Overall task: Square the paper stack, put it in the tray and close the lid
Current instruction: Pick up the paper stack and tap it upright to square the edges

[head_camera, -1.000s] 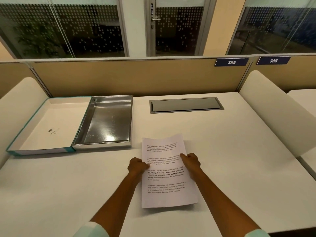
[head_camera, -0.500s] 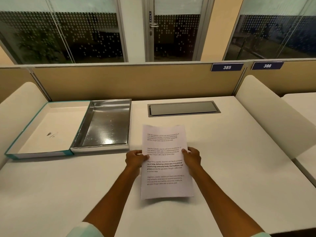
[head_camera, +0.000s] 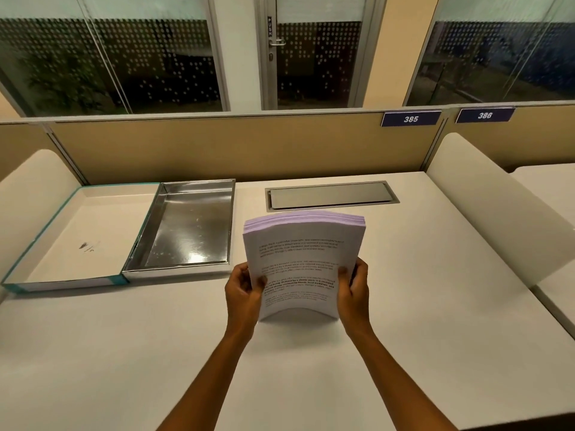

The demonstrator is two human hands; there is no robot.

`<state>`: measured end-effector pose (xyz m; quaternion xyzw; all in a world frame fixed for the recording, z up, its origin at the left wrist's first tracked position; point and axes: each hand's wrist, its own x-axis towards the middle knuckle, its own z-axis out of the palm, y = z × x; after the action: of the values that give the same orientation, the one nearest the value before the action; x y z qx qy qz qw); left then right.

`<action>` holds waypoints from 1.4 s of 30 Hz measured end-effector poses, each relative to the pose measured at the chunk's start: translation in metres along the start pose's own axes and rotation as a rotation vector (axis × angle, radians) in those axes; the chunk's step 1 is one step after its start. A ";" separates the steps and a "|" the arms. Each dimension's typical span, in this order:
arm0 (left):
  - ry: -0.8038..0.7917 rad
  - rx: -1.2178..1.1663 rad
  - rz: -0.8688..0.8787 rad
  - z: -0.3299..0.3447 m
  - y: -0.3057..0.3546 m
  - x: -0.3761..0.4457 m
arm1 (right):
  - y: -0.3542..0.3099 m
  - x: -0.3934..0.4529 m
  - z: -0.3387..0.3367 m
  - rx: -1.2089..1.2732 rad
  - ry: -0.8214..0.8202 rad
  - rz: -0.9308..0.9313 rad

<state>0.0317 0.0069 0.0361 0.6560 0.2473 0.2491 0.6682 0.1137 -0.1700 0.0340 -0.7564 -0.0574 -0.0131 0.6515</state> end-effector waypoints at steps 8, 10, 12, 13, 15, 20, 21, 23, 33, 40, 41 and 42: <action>-0.024 -0.134 0.120 0.015 0.058 0.007 | -0.038 0.010 0.002 0.138 0.093 -0.116; 0.039 -0.134 0.061 0.022 0.071 0.012 | -0.052 0.016 0.007 0.170 0.144 -0.110; 0.112 -0.127 -0.011 0.028 0.079 0.015 | -0.064 0.022 0.010 0.197 0.195 -0.071; 0.141 -0.123 -0.037 0.030 0.081 0.016 | -0.068 0.024 0.011 0.200 0.214 -0.049; 0.177 -0.107 -0.072 0.032 0.082 0.017 | -0.073 0.028 0.013 0.196 0.231 0.008; 0.205 -0.077 -0.091 0.032 0.085 0.019 | -0.076 0.032 0.015 0.176 0.226 0.092; 0.203 -0.069 -0.084 0.032 0.086 0.018 | -0.076 0.032 0.015 0.171 0.225 0.094; 0.190 -0.060 -0.072 0.032 0.085 0.018 | -0.078 0.031 0.016 0.168 0.226 0.094; -0.180 -0.093 0.121 -0.009 0.041 0.003 | -0.045 0.019 -0.013 0.101 -0.028 -0.029; -0.269 0.247 0.111 -0.032 -0.009 0.001 | 0.022 0.017 -0.039 -0.067 -0.303 0.018; -0.261 0.252 0.110 -0.033 -0.013 0.002 | 0.026 0.017 -0.041 -0.095 -0.318 0.027; -0.251 0.246 0.106 -0.035 -0.017 0.004 | 0.029 0.018 -0.042 -0.119 -0.325 0.032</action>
<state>0.0119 0.0351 0.0190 0.7707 0.1557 0.1682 0.5945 0.1370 -0.2147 0.0131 -0.7865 -0.1492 0.1165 0.5879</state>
